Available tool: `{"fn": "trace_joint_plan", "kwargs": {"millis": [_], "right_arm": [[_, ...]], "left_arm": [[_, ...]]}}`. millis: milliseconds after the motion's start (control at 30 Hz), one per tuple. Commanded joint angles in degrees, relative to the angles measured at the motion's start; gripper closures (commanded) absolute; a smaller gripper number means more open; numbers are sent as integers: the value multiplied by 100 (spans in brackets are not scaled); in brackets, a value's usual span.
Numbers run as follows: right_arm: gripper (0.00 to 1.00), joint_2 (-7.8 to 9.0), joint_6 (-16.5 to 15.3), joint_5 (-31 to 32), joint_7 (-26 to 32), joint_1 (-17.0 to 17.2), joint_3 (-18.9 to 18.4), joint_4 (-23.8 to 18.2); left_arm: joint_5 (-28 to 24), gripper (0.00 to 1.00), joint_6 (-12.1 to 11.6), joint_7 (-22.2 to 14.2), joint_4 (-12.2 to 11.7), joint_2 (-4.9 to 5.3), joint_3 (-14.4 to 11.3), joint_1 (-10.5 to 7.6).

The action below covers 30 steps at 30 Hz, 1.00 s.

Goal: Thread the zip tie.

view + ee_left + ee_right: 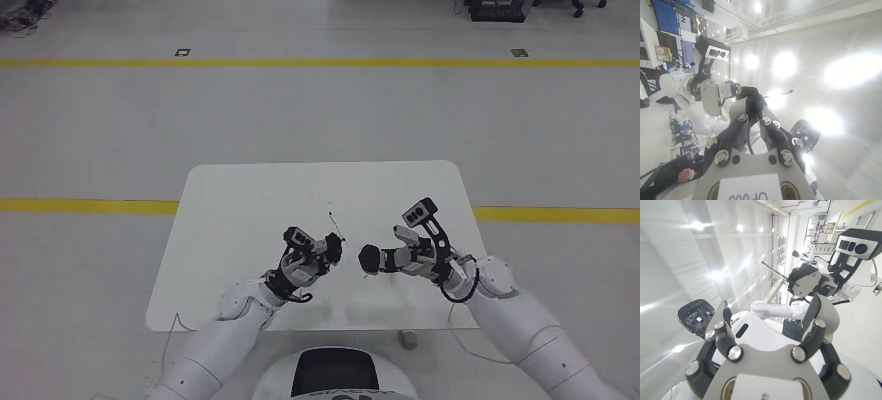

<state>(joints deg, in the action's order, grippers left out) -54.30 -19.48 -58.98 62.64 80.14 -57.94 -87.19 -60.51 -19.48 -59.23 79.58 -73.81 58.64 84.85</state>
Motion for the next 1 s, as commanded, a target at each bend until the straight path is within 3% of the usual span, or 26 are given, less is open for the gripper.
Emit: {"fn": "trace_joint_plan", "kwargs": {"millis": [0,367,800,967], "right_arm": [[0,2,0,3,3,0,1,-3],[0,-110,0,-146,19,-29,80,-28],[0,-454,88,-645,470,-469,511,697],[38,-560,103,-790,629,-571,567,894]], "left_arm": [[8,100,0,-9,1,-6,10,3],[8,100,0,-9,1,-6,10,3],[8,100,0,-9,1,-6,10,3],[8,100,0,-9,1,-6,10,3]]}}
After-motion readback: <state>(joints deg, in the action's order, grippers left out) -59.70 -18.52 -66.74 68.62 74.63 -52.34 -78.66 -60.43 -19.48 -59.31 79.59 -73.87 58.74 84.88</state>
